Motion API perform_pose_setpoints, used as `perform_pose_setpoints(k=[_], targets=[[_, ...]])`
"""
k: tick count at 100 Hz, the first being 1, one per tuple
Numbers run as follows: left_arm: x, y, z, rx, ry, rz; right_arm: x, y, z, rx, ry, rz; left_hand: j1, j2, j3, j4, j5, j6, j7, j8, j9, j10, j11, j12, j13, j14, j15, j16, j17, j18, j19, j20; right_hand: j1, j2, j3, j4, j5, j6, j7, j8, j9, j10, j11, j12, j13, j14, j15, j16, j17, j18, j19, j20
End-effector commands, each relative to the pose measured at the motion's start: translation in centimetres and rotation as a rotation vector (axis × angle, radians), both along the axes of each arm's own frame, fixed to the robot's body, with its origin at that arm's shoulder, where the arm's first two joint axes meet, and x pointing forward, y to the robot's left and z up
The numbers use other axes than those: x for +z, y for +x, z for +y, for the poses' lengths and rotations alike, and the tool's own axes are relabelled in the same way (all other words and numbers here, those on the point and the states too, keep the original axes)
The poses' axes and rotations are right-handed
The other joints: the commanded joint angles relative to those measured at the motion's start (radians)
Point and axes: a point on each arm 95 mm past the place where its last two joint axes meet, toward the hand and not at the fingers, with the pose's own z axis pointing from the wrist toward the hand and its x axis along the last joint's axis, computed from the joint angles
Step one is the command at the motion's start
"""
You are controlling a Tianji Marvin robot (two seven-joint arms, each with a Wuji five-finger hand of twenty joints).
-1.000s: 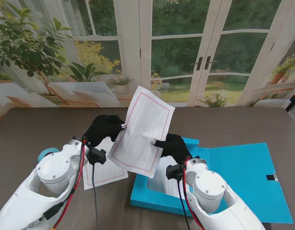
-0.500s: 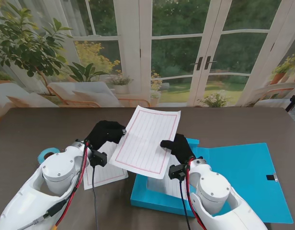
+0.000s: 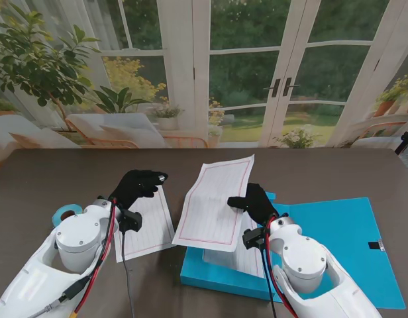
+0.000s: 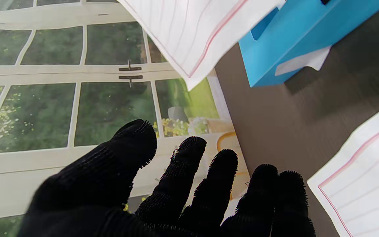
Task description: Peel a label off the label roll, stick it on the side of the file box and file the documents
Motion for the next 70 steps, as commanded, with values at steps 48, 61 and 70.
perform_pose_setpoints(k=[48, 61, 70], targets=[[-0.9, -0.7, 1.0, -0.002, 0.039, 0.010, -1.1, 0.0, -4.9, 0.032, -0.270, 0.062, -0.020, 0.034, -0.046, 0.024, -0.004, -0.033, -0.003, -0.012, -0.031, -0.033, -0.002, -0.026, -0.013, -0.016, -0.067, -0.006, -0.019, -0.060, -0.114, 0.008, 0.073, 0.084, 0.195, 0.172, -0.005, -0.094, -0.014, 0.020, 0.015, -0.034, -0.004, 0.027, 0.026, 0.000, 0.011, 0.010, -0.176, -0.016, 0.064, -0.021], [-0.9, -0.7, 1.1, -0.009, 0.042, 0.012, -1.5, 0.2, -5.9, 0.044, -0.334, 0.081, -0.019, 0.036, -0.048, 0.025, 0.000, -0.032, -0.001, -0.012, -0.033, -0.033, -0.002, -0.027, -0.013, -0.016, -0.078, -0.003, -0.015, -0.060, -0.139, 0.018, 0.069, 0.088, 0.193, 0.179, -0.013, -0.102, -0.010, 0.028, 0.007, -0.036, 0.001, 0.032, 0.024, -0.004, 0.013, 0.010, -0.175, -0.020, 0.069, -0.023], [-1.0, -0.7, 1.2, -0.016, 0.050, 0.012, -1.9, 0.4, -6.5, 0.049, -0.371, 0.093, -0.019, 0.038, -0.048, 0.026, 0.001, -0.034, 0.000, -0.011, -0.030, -0.035, -0.001, -0.026, -0.008, -0.018, -0.089, 0.003, -0.002, -0.059, -0.177, 0.033, 0.064, 0.090, 0.193, 0.184, -0.016, -0.105, -0.010, 0.031, 0.004, -0.038, 0.002, 0.033, 0.021, -0.006, 0.012, 0.009, -0.175, -0.023, 0.070, -0.024]])
